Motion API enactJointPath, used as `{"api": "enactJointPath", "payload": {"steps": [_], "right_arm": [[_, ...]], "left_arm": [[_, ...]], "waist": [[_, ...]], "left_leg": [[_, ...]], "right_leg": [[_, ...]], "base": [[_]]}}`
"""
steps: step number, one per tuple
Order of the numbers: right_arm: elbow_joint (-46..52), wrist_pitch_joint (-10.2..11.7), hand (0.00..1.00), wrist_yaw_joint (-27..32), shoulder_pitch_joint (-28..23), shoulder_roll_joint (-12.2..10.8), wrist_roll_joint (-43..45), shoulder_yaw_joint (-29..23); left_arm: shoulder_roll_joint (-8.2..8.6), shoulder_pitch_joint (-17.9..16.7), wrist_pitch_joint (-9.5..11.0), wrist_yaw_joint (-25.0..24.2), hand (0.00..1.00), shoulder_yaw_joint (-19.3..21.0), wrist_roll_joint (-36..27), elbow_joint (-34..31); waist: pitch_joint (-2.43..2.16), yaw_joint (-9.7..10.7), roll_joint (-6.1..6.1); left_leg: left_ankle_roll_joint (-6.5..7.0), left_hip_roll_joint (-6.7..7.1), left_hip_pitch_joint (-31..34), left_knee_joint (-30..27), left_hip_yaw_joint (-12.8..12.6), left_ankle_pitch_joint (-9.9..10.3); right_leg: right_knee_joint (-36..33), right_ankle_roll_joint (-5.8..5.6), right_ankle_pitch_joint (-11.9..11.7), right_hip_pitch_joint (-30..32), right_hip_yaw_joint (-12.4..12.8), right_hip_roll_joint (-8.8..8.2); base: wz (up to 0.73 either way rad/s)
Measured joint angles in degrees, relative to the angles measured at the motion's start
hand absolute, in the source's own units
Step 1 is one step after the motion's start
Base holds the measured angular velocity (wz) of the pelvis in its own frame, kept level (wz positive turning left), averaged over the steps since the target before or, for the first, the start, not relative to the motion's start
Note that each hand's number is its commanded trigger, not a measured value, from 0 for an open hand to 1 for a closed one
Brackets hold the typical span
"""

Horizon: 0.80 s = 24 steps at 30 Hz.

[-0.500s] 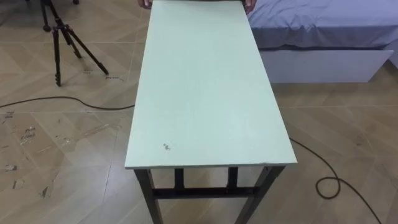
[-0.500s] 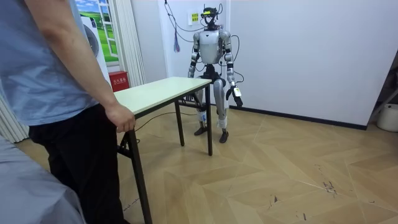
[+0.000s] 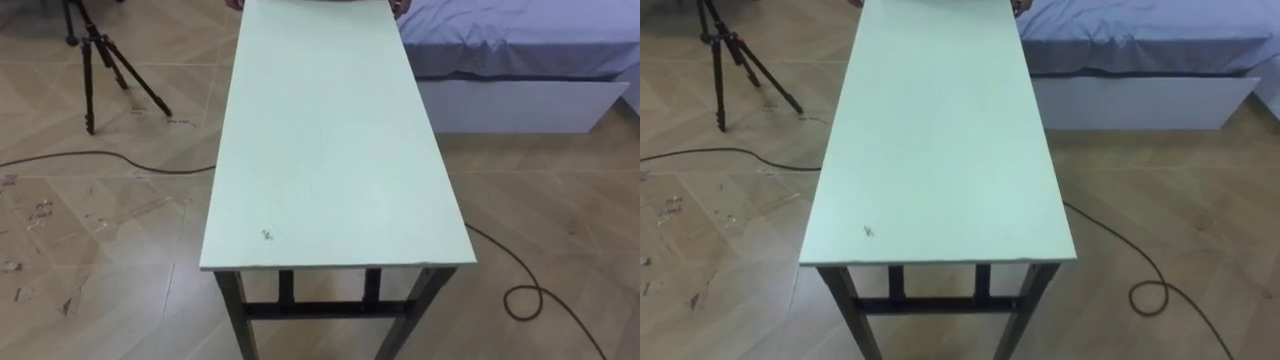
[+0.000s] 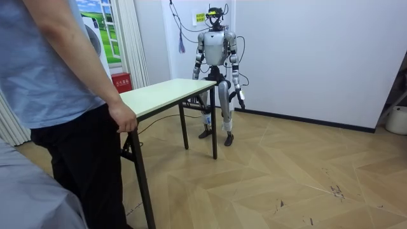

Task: Move table with human

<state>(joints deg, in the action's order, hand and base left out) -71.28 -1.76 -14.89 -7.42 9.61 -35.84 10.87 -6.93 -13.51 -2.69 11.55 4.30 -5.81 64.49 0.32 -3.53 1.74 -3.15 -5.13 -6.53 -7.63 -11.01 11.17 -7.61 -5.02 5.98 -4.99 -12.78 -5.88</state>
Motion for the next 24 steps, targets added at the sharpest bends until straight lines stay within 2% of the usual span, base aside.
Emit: {"api": "enactJointPath", "payload": {"steps": [5,9,13,17,22,24], "right_arm": [[-0.5,-1.3,0.0,-2.4,0.2,0.6,-1.5,-1.4],[-0.3,-2.9,0.0,-4.0,0.2,2.0,-3.5,-1.6],[0.9,-4.4,0.0,-4.8,-0.2,3.4,-9.0,-1.5],[6.0,-4.7,0.0,-5.1,-1.5,4.0,-10.1,-1.6],[19.8,-5.4,0.0,-7.4,-3.9,3.6,-14.5,-1.3],[24.1,-5.3,0.0,-8.2,-4.6,3.3,-16.5,0.4]], "left_arm": [[-0.6,-0.1,-0.3,-7.9,0.0,-0.5,-18.8,0.6],[-0.82,-0.1,-0.5,-12.6,0.0,-2.5,-29.2,1.4],[-0.94,0.2,-0.6,-17.1,0.0,-5.5,-40.9,0.4],[-0.74,0.0,-1.0,-21.4,0.0,-8.2,-46.9,-4.2],[-2.51,-0.4,-1.0,-24.2,0.0,-12.1,-52.5,-9.7],[-3.16,-1.1,-1.0,-25.0,0.0,-14.0,-55.4,-12.3]], "waist": [[-0.01,-0.3,-0.65],[-0.04,-0.1,-1.33],[-0.11,-0.1,-1.71],[0.08,0.0,-2.0],[0.06,0.2,-2.63],[0.0,0.2,-2.71]], "left_leg": [[0.0,0.0,0.2,-0.1,0.0,0.0],[0.0,-0.02,0.5,-0.1,0.2,0.0],[0.0,-0.11,1.6,-1.1,0.2,0.0],[0.0,-0.12,1.9,-1.1,0.2,0.0],[-0.02,-0.2,2.1,-1.1,0.0,0.0],[-0.02,-0.2,2.0,-1.1,0.0,0.0]], "right_leg": [[0.0,0.0,0.0,0.2,0.0,0.02],[0.0,0.0,0.0,0.3,-0.5,0.0],[-0.2,0.02,0.0,1.1,-0.7,-0.05],[-0.3,0.07,0.0,1.3,-0.9,-0.08],[-1.0,0.08,-0.1,2.1,-1.2,-0.15],[-1.0,0.08,-0.1,2.0,-1.3,-0.15]], "base": [[0.0],[0.04],[0.01],[-0.01],[-0.01],[0.0]]}}
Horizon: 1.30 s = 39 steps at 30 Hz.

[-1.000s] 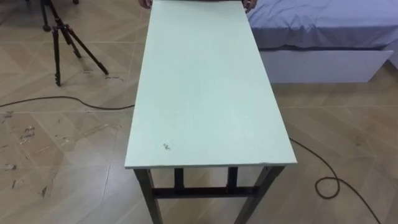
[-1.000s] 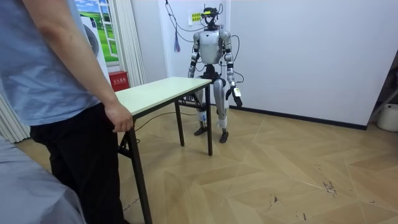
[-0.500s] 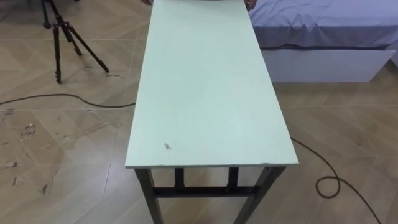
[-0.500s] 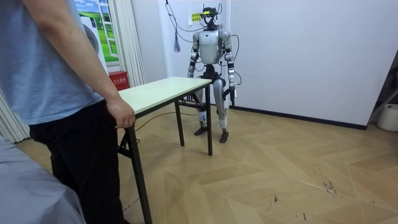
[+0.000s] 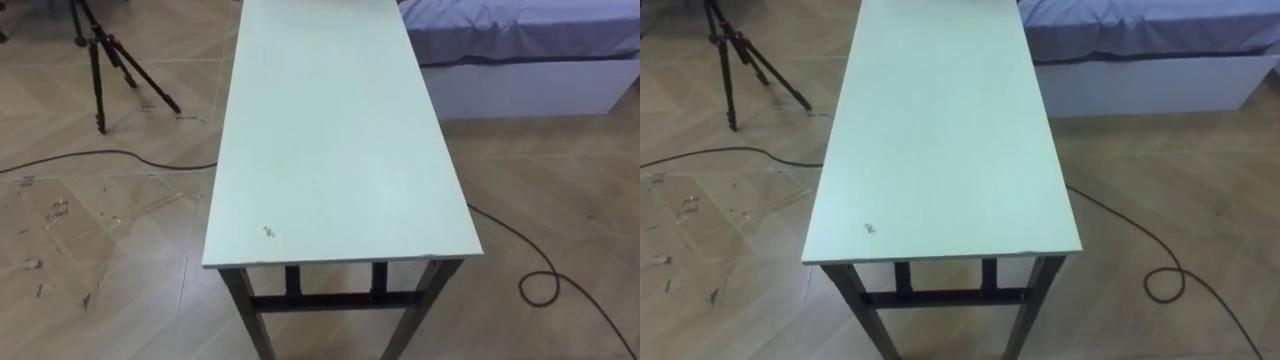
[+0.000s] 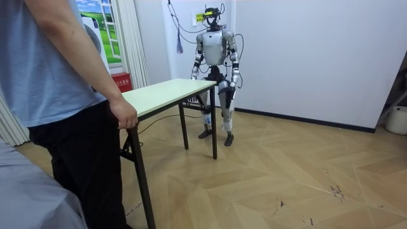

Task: Move table with human

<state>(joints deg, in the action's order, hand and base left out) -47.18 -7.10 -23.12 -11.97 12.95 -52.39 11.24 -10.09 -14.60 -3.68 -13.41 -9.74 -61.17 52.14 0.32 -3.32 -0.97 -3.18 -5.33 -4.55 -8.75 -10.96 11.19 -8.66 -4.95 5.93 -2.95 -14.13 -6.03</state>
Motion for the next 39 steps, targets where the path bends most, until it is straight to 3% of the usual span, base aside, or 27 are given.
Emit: {"api": "enactJointPath", "payload": {"steps": [6,8,11,22,35,39], "right_arm": [[12.9,-0.5,0.0,-2.6,-3.4,-0.5,-4.6,3.9],[16.1,-0.6,0.0,-4.4,-4.3,-0.6,-6.5,4.8],[18.4,-1.5,0.0,-6.0,-4.4,-0.8,-6.5,5.4],[23.5,-3.4,0.0,-8.8,-3.4,-0.6,-7.1,6.3],[23.6,-4.2,0.0,-8.8,-2.6,0.5,-8.4,7.7],[23.8,-4.2,0.0,-8.8,-2.4,0.7,-10.7,7.7]], "left_arm": [[-2.5,-2.2,0.0,-1.6,0.0,-4.7,-8.4,-10.0],[-1.74,-2.7,-0.1,-3.4,0.0,-6.3,-13.6,-16.3],[-1.16,-2.6,-1.0,-5.5,0.0,-8.6,-15.8,-22.7],[-1.38,-2.5,-4.7,-7.3,0.0,-10.9,-15.8,-32.9],[-3.83,-2.4,-5.1,-2.8,0.0,-11.3,-18.1,-37.9],[-3.96,-0.9,-5.0,-1.6,0.0,-10.1,-21.4,-38.8]], "waist": [[0.07,0.1,0.11],[0.16,0.3,0.4],[0.08,1.0,0.76],[-0.15,2.7,1.43],[0.12,2.9,1.45],[0.47,2.4,0.83]], "left_leg": [[0.01,0.05,0.0,0.1,0.0,0.0],[0.01,0.08,0.0,0.1,0.0,0.0],[0.0,0.05,0.1,0.1,0.0,0.0],[0.02,0.05,-0.1,0.0,-1.1,0.0],[0.02,0.02,0.2,0.2,-1.1,0.0],[0.02,0.04,0.1,0.2,-1.2,0.0]], "right_leg": [[0.0,-0.01,0.0,0.0,-0.1,-0.07],[-0.1,-0.06,0.0,0.0,-0.1,-0.11],[-0.1,-0.07,0.1,0.1,0.0,-0.08],[-0.3,-0.03,0.1,0.7,1.4,-0.05],[-0.2,-0.03,0.1,1.0,1.3,0.02],[-0.2,-0.03,0.1,1.0,1.4,0.02]], "base": [[0.0],[0.0],[0.0],[-0.05],[0.0],[-0.01]]}}
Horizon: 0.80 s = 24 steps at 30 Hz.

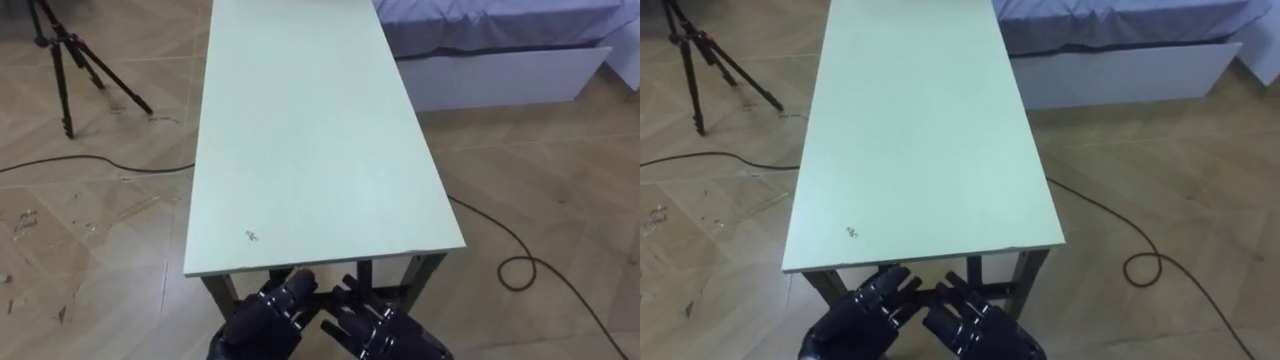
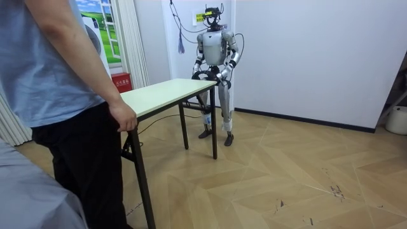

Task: Move table with human

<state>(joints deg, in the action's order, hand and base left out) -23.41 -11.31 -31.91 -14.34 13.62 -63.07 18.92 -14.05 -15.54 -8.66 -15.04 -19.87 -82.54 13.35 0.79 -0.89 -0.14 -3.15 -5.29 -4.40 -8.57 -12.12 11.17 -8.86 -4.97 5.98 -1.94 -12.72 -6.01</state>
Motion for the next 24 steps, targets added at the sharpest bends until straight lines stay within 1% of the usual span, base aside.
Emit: {"api": "enactJointPath", "payload": {"steps": [1,2,5,9,11,14,16,19,22,24], "right_arm": [[0.5,0.0,0.0,0.1,0.0,0.1,-1.0,-0.2],[0.9,0.0,0.0,0.1,0.0,0.3,-1.8,-0.2],[2.5,0.0,0.0,0.3,1.0,0.2,-3.1,-1.2],[3.7,-0.1,0.0,1.3,2.7,0.2,-4.2,-1.0],[3.8,-0.8,0.0,1.9,3.1,0.4,-4.1,-1.2],[3.7,-1.9,0.0,3.1,3.5,0.4,-4.1,-1.7],[3.7,-2.6,0.0,3.8,4.2,0.4,-4.1,-1.8],[3.6,-2.7,0.0,4.9,4.2,0.4,-4.1,-1.8],[3.6,-3.6,0.0,6.0,4.3,0.2,-4.1,-2.1],[3.6,-3.8,0.0,6.7,4.3,0.2,-4.2,-2.2]], "left_arm": [[0.07,0.2,0.0,0.3,0.0,0.9,-1.6,0.0],[0.18,0.3,0.0,0.6,0.0,1.6,-2.1,0.1],[0.21,0.5,0.3,1.1,0.0,5.3,-3.6,1.0],[0.0,0.5,-0.4,1.4,0.0,5.9,-4.7,2.9],[0.0,0.6,-1.1,1.9,0.0,6.2,-4.7,3.9],[0.0,1.7,-2.8,2.1,0.0,6.7,-4.7,8.3],[0.04,2.3,-3.3,2.6,0.0,6.8,-4.8,10.6],[0.04,2.1,-4.4,3.3,0.0,7.4,-5.6,13.5],[0.1,1.9,-5.6,3.6,0.0,7.8,-5.6,14.1],[0.17,1.9,-6.2,3.7,0.0,8.0,-5.7,14.1]], "waist": [[-0.06,-0.5,-0.36],[-0.03,-0.6,-0.48],[0.04,-1.0,-1.02],[0.07,-1.2,-1.12],[0.07,-1.2,-1.09],[0.1,-1.4,-1.14],[0.13,-1.5,-1.14],[0.13,-2.0,-1.15],[0.12,-2.9,-1.09],[0.11,-3.1,-1.09]], "left_leg": [[0.0,0.0,-0.2,0.0,-0.1,0.0],[0.0,0.0,-0.2,0.0,-0.1,0.0],[0.01,0.0,-0.3,-0.1,-0.1,0.0],[0.01,-0.01,-0.4,-0.1,0.0,0.0],[0.01,-0.01,-0.6,-0.2,0.0,0.0],[0.01,-0.01,-1.4,-0.1,-0.3,0.0],[0.01,-0.01,-1.4,-0.2,-0.3,0.0],[0.01,-0.01,-1.3,-0.1,-0.3,0.0],[0.01,0.0,-1.3,-0.1,0.0,0.0],[0.01,-0.01,-1.3,0.0,0.1,0.0]], "right_leg": [[0.0,0.0,0.0,0.0,0.1,0.01],[0.0,0.0,0.0,-0.1,0.2,0.02],[0.0,0.0,0.0,-0.2,0.1,0.0],[0.0,0.0,0.0,-0.3,0.1,-0.02],[0.0,0.0,0.0,-0.5,0.1,-0.02],[-0.1,0.07,0.0,-1.1,0.5,-0.01],[-0.1,0.08,0.0,-1.0,0.7,0.02],[-0.1,0.09,0.0,-1.1,0.9,0.06],[-0.1,0.09,0.0,-1.2,0.8,0.06],[-0.1,0.09,0.0,-1.2,0.7,0.06]], "base": [[-0.04],[-0.04],[0.0],[0.0],[0.0],[-0.05],[-0.02],[0.0],[0.05],[0.02]]}}
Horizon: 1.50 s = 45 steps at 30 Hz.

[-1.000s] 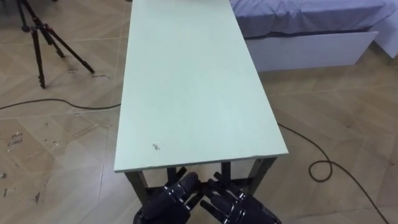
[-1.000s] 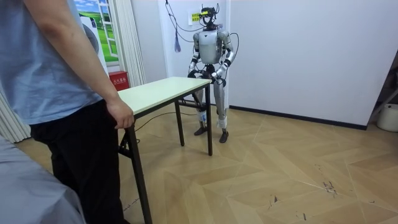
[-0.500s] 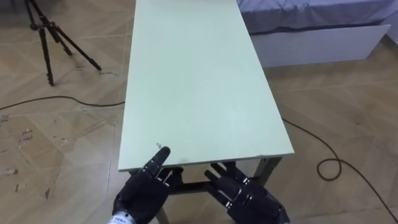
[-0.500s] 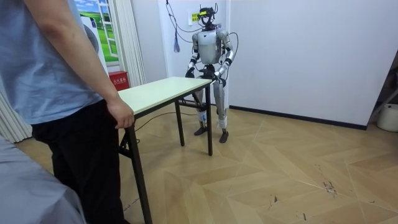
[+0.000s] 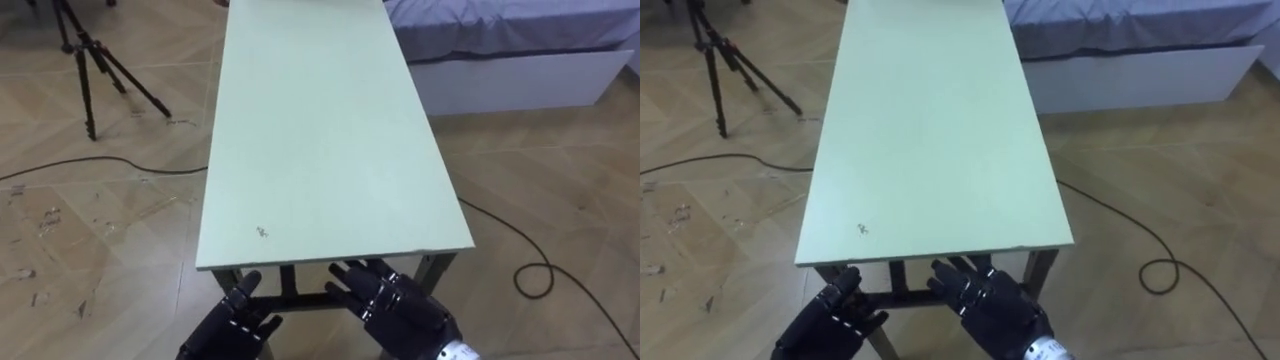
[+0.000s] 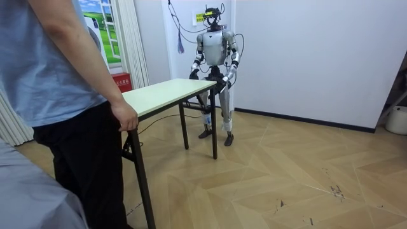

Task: Move table with human

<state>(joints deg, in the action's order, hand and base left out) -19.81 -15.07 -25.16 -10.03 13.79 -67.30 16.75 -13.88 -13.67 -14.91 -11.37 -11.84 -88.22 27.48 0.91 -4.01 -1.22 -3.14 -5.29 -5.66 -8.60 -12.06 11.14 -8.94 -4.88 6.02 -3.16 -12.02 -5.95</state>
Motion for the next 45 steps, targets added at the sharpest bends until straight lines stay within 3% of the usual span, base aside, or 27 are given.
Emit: {"api": "enactJointPath", "payload": {"steps": [17,26,29,35,39,45], "right_arm": [[0.0,0.3,0.0,7.0,1.1,0.0,-4.5,-3.4],[-0.1,0.2,0.0,7.0,1.1,0.0,-4.5,-4.6],[0.1,0.2,0.0,7.1,1.1,0.0,-4.5,-4.9],[0.2,0.2,0.0,7.1,1.1,-0.3,-4.4,-4.9],[0.3,0.2,0.0,7.0,1.2,-0.4,-4.4,-5.6],[0.3,0.0,0.0,6.8,1.2,-0.4,-4.1,-5.1]], "left_arm": [[1.47,0.7,-1.1,0.3,0.0,1.5,0.0,2.8],[1.56,1.4,-2.0,1.8,0.0,2.3,0.0,2.3],[1.41,1.3,-2.9,4.0,0.0,2.6,0.0,-4.2],[1.44,1.4,-3.1,5.9,0.0,2.7,0.1,-7.0],[-0.04,1.7,-4.1,12.0,0.0,2.7,-0.3,-19.3],[-0.73,1.8,-3.6,13.1,0.0,2.8,0.2,-19.4]], "waist": [[-0.04,-0.5,-0.11],[-0.02,-0.2,-0.23],[-0.05,-0.5,-0.25],[-0.05,-0.3,-0.22],[-0.03,-0.3,-0.34],[-0.01,-0.3,-0.51]], "left_leg": [[0.0,0.0,-1.1,-0.1,0.0,0.0],[0.0,-0.02,-0.9,-0.1,0.3,0.0],[0.0,-0.02,-0.5,-0.2,0.6,0.0],[0.0,-0.02,0.1,-0.9,1.4,0.0],[0.0,-0.05,1.4,-1.7,2.7,0.0],[0.0,-0.08,1.6,-1.7,2.9,0.0]], "right_leg": [[0.2,0.0,0.0,-1.1,0.0,0.0],[0.1,0.12,-0.1,-1.1,-0.5,0.0],[0.1,0.13,-0.1,-0.8,-0.6,0.0],[0.1,0.15,-0.1,-0.8,-0.8,-0.03],[0.1,0.24,-0.2,-0.6,-2.1,-0.12],[0.1,0.26,-0.2,-0.5,-2.3,-0.09]], "base": [[0.0],[0.01],[0.0],[0.04],[0.15],[0.02]]}}
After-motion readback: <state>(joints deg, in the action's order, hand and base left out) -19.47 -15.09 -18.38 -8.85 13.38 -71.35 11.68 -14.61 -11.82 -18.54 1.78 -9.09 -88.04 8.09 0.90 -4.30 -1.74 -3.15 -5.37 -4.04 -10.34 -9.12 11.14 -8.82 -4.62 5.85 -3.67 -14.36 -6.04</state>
